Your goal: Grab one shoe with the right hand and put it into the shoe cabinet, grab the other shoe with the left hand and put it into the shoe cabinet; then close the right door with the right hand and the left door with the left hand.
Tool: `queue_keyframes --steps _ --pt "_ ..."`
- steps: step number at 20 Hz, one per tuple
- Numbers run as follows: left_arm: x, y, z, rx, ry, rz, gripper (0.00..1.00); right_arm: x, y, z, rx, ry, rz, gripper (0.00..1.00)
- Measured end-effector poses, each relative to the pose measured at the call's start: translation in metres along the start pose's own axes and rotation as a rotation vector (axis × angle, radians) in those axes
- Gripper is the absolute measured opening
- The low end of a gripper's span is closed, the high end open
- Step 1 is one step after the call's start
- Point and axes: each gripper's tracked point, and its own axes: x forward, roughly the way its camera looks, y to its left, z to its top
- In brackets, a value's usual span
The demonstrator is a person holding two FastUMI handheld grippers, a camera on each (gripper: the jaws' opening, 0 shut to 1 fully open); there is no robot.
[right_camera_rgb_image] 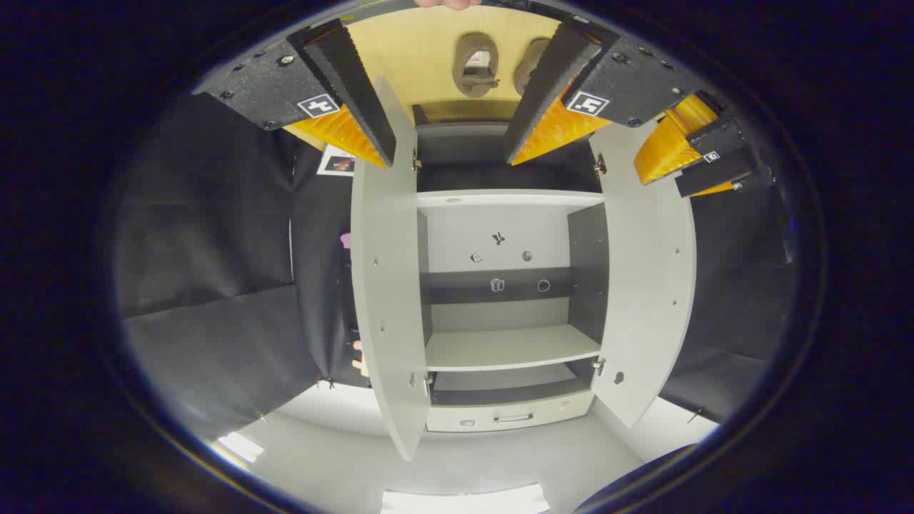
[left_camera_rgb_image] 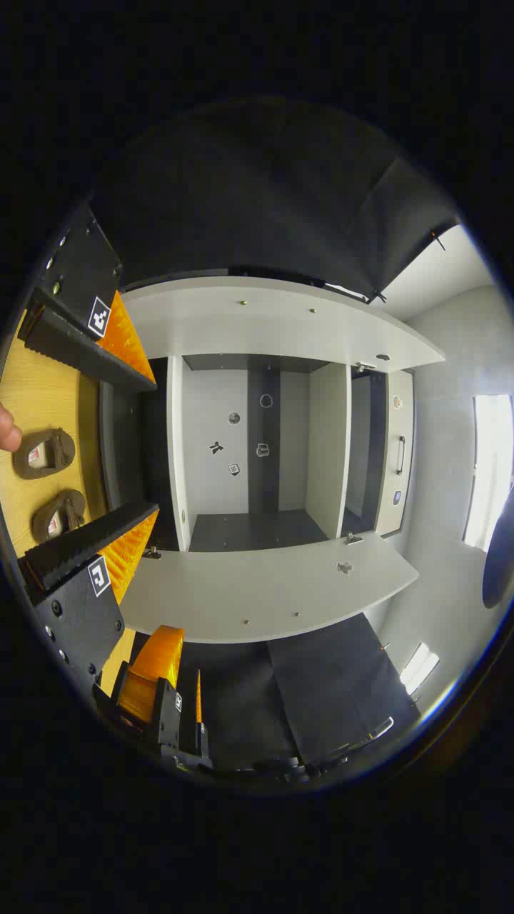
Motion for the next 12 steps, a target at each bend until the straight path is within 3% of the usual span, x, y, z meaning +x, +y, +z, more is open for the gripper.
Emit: queue_keyframes --steps 5,12 --pt "-0.008 0.007 -0.004 0.002 -0.021 0.066 0.95 -0.001 0.003 -0.011 -0.016 -0.003 0.032 0.98" --pt "-0.003 0.004 -0.004 -0.023 -0.016 0.065 0.95 -0.002 -0.006 -0.019 0.018 0.004 0.018 1.0"
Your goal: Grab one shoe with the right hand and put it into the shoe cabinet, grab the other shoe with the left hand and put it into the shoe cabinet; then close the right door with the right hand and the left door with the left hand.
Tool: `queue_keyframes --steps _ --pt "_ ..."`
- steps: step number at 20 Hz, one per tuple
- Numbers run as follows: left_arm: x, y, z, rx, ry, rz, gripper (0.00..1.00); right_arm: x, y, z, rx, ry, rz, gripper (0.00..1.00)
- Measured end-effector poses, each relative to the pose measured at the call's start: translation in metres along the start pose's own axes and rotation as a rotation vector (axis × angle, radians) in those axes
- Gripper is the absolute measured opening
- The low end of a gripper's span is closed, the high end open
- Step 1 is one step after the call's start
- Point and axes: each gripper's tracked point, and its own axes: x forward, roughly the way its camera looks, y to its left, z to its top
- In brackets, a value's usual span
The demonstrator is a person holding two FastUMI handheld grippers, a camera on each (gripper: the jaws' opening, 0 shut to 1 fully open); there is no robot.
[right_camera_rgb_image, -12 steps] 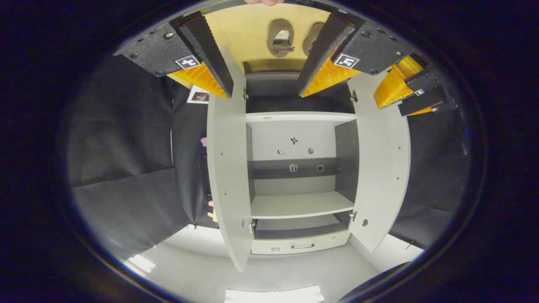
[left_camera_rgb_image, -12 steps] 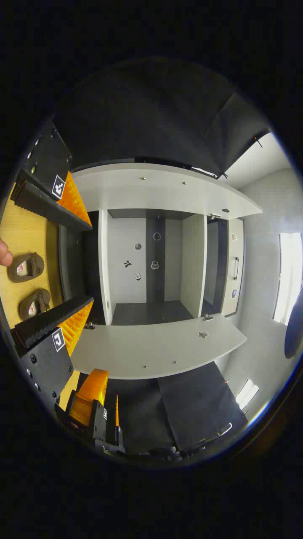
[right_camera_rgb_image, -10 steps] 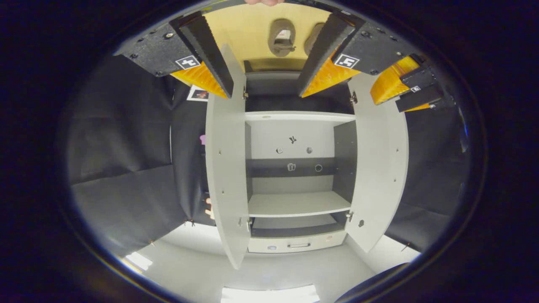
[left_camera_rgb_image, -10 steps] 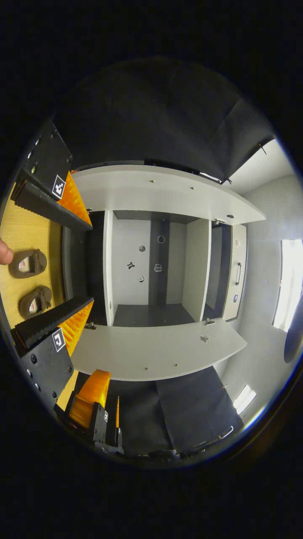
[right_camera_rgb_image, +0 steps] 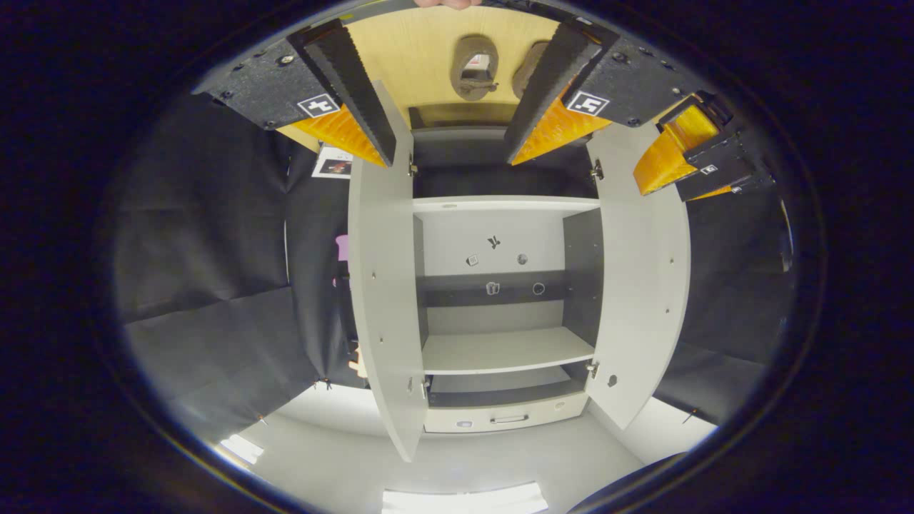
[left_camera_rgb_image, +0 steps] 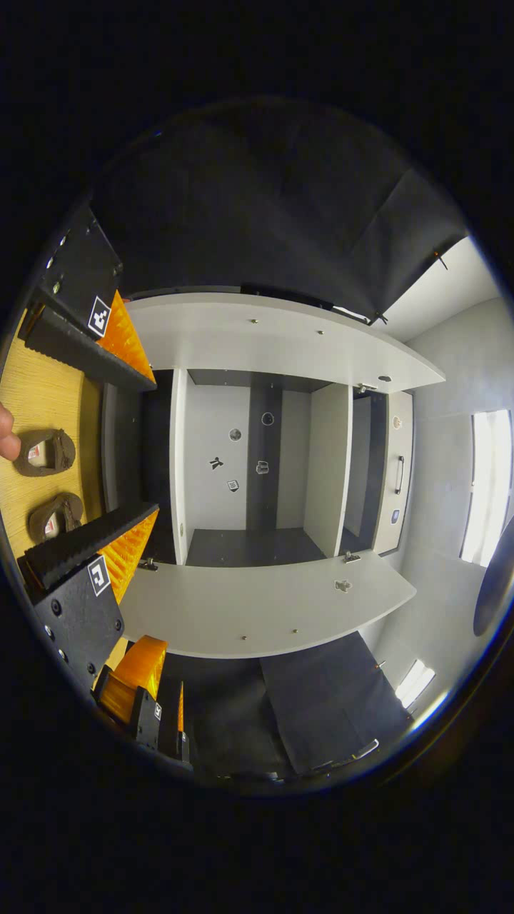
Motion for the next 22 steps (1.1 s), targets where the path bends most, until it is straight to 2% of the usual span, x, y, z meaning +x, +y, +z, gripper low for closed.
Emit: queue_keyframes --steps 5,22 --pt "0.0 0.01 -0.005 0.019 0.017 0.03 0.95 -0.004 -0.006 -0.002 -0.01 0.002 -0.012 1.0" --pt "0.003 0.02 -0.01 -0.004 0.037 0.036 0.95 0.004 0.006 -0.005 -0.026 0.013 0.005 1.0"
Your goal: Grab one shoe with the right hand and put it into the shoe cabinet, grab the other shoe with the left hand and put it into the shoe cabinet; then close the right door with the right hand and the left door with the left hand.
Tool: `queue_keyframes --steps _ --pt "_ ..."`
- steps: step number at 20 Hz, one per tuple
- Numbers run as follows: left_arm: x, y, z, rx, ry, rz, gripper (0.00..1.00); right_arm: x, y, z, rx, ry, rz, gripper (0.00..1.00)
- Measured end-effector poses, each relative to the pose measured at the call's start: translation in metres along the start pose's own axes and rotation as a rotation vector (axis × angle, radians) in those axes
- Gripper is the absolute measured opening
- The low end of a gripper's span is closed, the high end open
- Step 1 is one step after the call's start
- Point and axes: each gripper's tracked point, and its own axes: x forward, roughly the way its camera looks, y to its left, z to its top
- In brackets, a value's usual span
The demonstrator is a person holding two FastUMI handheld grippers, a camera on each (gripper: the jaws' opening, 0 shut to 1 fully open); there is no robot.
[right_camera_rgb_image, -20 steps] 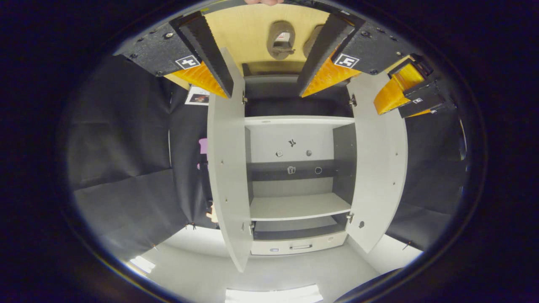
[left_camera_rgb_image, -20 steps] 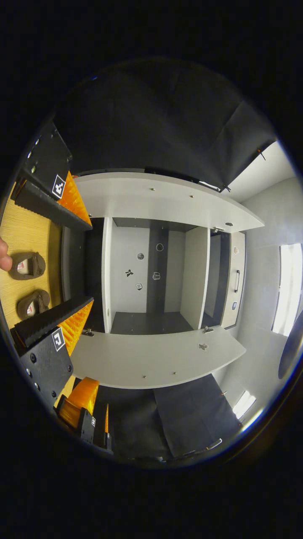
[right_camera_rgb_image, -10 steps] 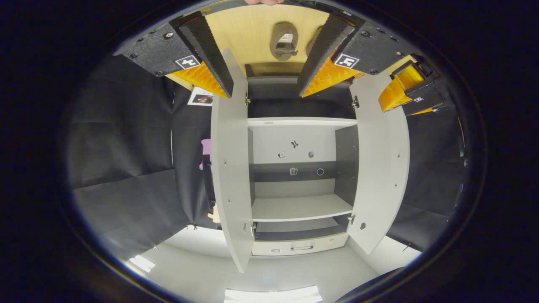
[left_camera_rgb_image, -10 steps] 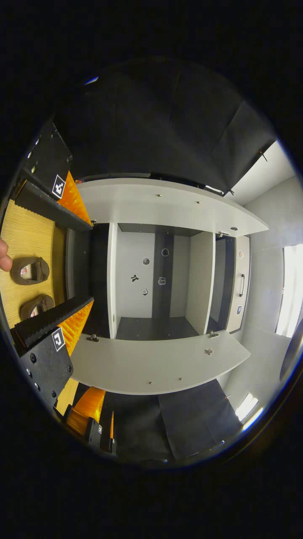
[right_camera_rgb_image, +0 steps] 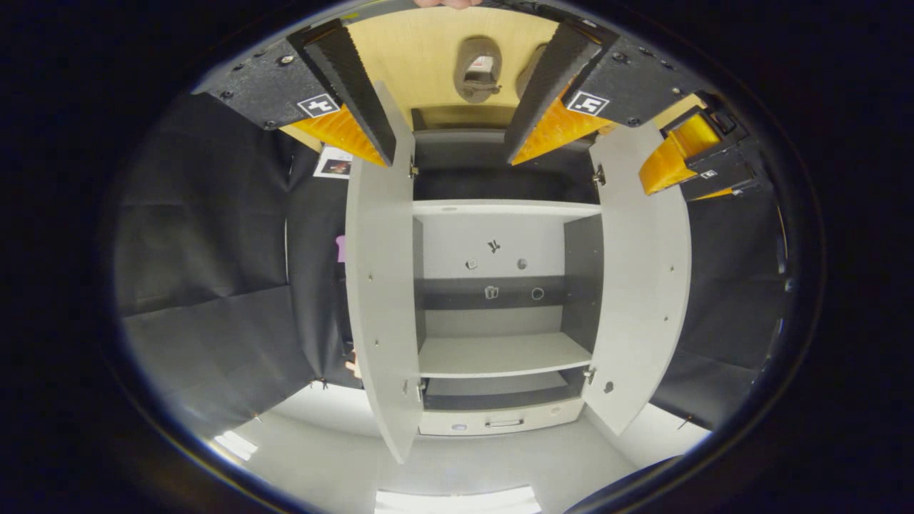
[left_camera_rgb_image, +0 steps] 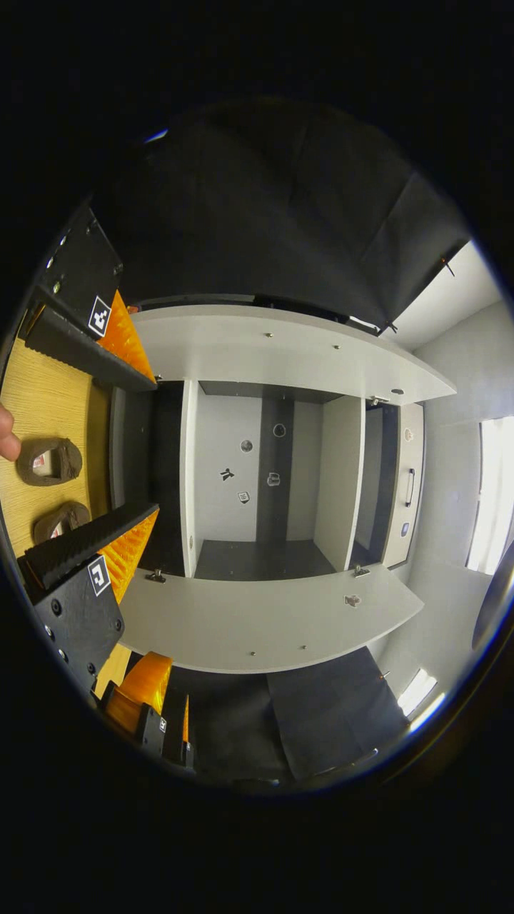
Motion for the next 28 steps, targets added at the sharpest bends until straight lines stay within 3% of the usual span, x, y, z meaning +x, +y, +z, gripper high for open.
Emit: queue_keyframes --steps 6,11,17,28 --pt "0.001 0.009 0.0 -0.003 0.002 0.02 0.95 0.027 0.025 -0.03 -0.037 0.09 0.079 1.0" --pt "0.0 0.015 0.002 -0.011 0.004 0.041 0.95 0.065 0.061 -0.089 -0.052 0.257 0.19 0.98" --pt "0.0 0.026 -0.002 -0.016 0.019 0.06 0.95 0.103 0.086 -0.167 -0.101 0.446 0.263 1.0" --pt "0.003 0.051 -0.007 -0.024 0.025 0.108 0.95 0.138 0.083 -0.297 -0.222 0.714 0.236 0.77"
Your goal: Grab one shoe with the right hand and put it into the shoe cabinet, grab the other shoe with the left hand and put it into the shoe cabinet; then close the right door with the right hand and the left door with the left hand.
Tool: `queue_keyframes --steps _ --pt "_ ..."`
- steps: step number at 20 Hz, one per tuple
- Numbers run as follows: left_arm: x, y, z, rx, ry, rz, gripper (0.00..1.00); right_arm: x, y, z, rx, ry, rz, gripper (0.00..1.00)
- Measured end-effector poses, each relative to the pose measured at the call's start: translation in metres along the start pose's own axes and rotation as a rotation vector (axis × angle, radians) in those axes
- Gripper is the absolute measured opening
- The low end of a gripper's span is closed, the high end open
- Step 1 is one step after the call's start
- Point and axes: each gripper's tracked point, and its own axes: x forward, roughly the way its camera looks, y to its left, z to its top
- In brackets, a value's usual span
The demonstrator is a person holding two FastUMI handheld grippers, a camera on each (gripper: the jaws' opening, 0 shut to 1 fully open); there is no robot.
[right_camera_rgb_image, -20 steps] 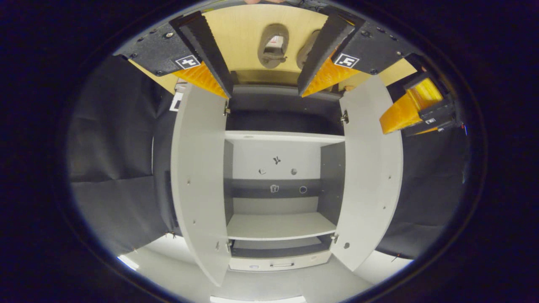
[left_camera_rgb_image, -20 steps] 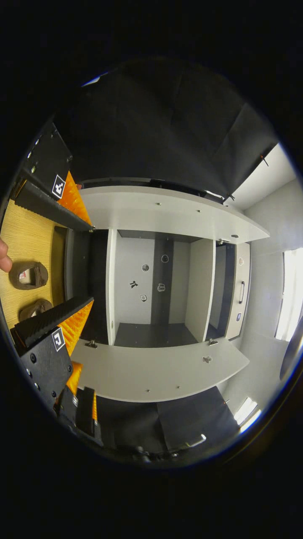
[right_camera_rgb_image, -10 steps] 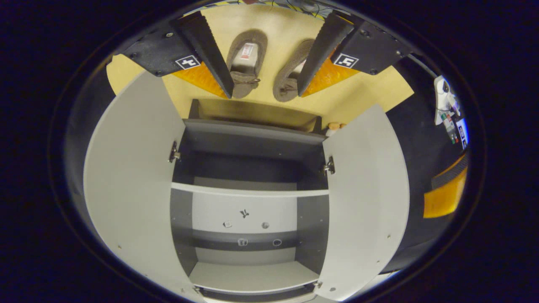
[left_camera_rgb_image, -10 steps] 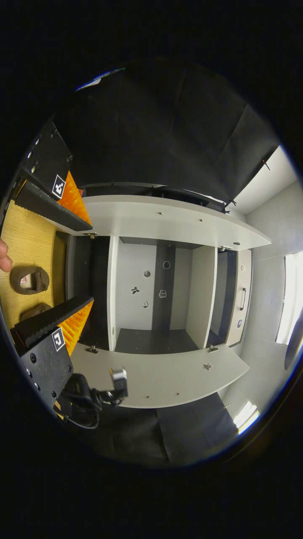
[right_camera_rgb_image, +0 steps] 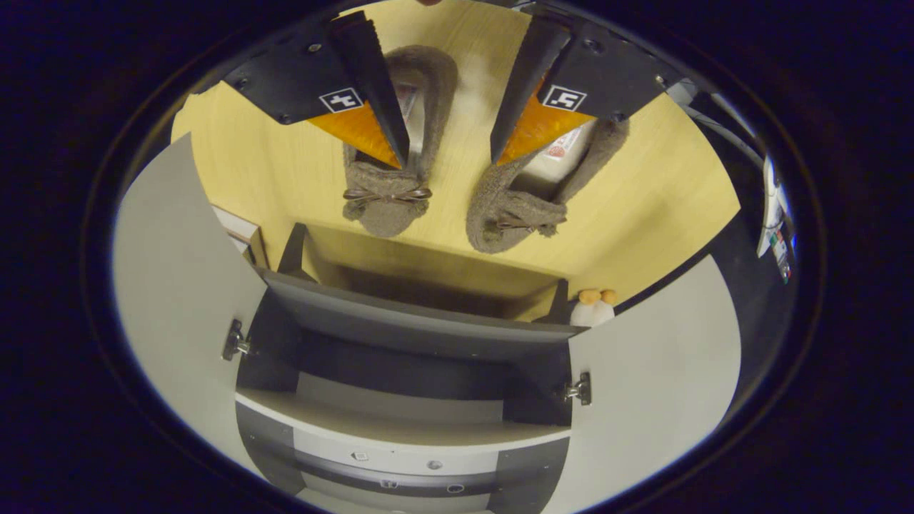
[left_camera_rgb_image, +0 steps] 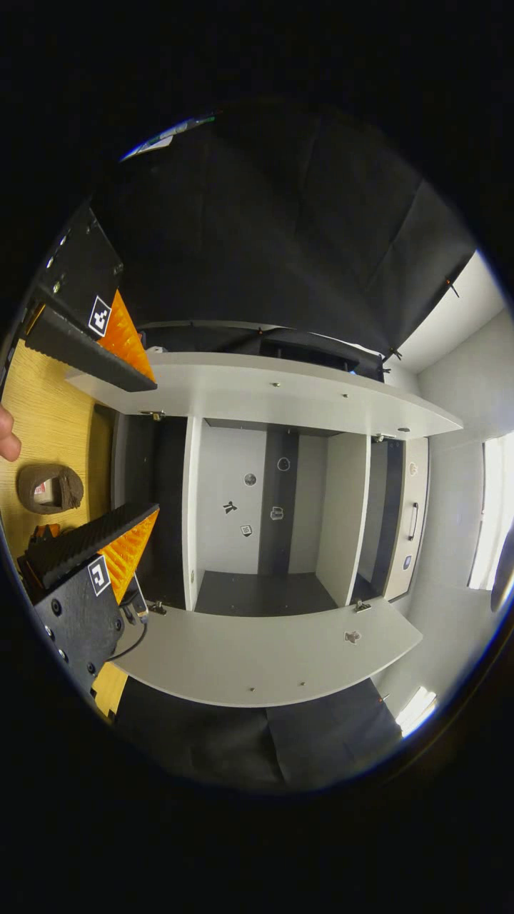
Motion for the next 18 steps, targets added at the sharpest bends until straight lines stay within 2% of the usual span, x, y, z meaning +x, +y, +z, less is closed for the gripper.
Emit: queue_keyframes --steps 1,2,4,6,7,8,10,11,12,18 --pt "0.0 0.001 -0.002 -0.003 0.005 0.001 0.95 0.008 0.0 -0.004 -0.007 0.019 -0.001 0.68" --pt "0.0 0.003 -0.004 -0.005 0.011 0.005 0.95 0.014 -0.001 -0.008 -0.003 0.042 -0.007 0.7" --pt "0.001 0.008 -0.005 -0.008 0.02 0.016 0.95 0.026 -0.005 -0.012 0.017 0.069 -0.027 0.6" --pt "-0.001 0.011 -0.007 -0.007 0.024 0.027 0.95 0.031 -0.016 -0.01 0.018 0.051 -0.077 0.4" --pt "0.0 0.012 -0.007 -0.004 0.026 0.032 0.95 0.032 -0.015 -0.01 0.026 0.04 -0.071 0.27" --pt "0.0 0.014 -0.008 -0.001 0.029 0.039 0.95 0.034 -0.016 -0.011 0.035 0.029 -0.063 0.19" --pt "0.001 0.015 -0.009 -0.002 0.034 0.044 0.95 0.033 -0.019 -0.009 0.066 0.005 -0.053 0.14" --pt "-0.001 0.015 -0.01 -0.004 0.035 0.045 0.95 0.033 -0.019 -0.009 0.078 -0.006 -0.041 0.08" --pt "-0.002 0.014 -0.011 -0.005 0.037 0.043 0.95 0.03 -0.022 -0.006 0.081 -0.023 -0.038 0.06" --pt "-0.002 -0.001 -0.017 0.001 0.046 0.01 0.95 -0.014 -0.031 0.015 0.064 -0.17 -0.035 0.05"
